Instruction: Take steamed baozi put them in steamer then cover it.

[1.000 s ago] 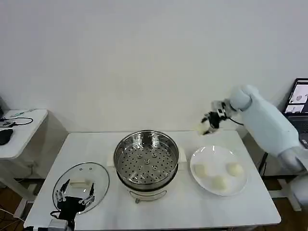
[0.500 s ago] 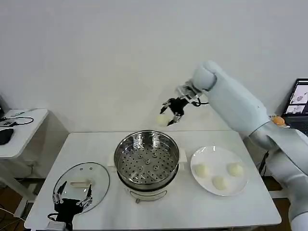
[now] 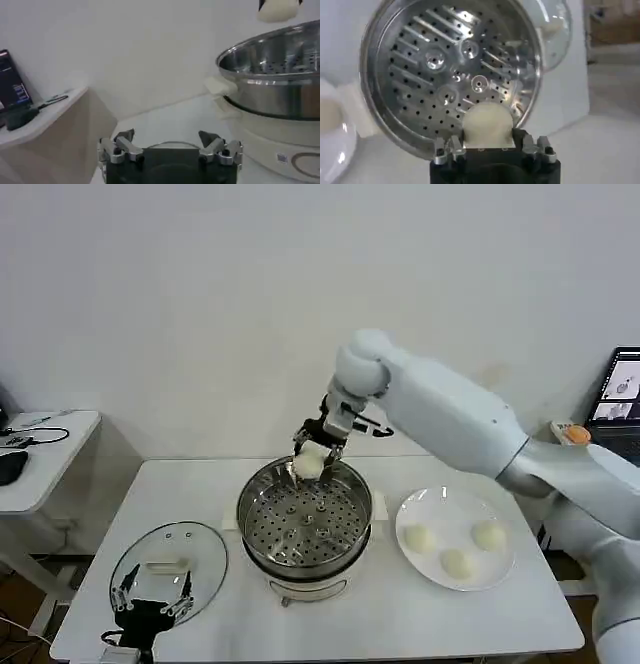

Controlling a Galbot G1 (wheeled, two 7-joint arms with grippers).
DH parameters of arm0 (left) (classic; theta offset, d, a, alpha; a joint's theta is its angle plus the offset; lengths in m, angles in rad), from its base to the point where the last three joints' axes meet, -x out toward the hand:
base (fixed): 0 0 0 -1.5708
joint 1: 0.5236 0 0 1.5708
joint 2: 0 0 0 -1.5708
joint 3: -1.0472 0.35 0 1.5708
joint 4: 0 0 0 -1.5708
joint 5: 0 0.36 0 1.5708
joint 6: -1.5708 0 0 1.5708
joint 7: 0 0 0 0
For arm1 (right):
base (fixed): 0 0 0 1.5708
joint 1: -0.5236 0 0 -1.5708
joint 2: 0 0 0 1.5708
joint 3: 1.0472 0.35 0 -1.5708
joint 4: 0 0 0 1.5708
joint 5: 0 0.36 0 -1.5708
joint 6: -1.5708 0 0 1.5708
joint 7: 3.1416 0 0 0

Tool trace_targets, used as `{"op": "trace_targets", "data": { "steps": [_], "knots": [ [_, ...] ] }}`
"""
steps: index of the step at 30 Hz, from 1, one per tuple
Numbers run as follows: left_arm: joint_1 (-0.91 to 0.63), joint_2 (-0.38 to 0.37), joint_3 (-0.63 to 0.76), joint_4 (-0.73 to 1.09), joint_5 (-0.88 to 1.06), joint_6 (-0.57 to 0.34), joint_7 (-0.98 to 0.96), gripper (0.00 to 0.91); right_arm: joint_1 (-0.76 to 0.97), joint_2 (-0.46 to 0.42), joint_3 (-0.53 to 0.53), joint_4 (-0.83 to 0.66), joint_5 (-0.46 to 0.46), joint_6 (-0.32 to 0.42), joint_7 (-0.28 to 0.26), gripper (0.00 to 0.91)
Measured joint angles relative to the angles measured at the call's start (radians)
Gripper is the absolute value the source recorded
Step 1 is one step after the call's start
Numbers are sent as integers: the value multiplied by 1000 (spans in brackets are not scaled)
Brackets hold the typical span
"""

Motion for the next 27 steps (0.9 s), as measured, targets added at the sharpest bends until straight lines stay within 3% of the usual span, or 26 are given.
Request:
{"op": "trace_targets", "data": {
  "steps": [14, 22, 24, 27],
  "knots": [
    [8, -3, -2, -9, 0, 0, 4, 907, -56, 76, -11, -86, -149, 61, 68, 655],
    [4, -4, -2, 6, 0, -1, 3, 907, -77, 124, -7, -167, -183, 74, 93, 655],
    [4, -4, -3, 7, 0, -1, 3, 907, -81, 132, -6, -182, -186, 76, 100, 907],
    [2, -4, -2, 11, 0, -1, 3, 907, -85, 136, -6, -198, -195, 75, 112, 907]
  ]
}}
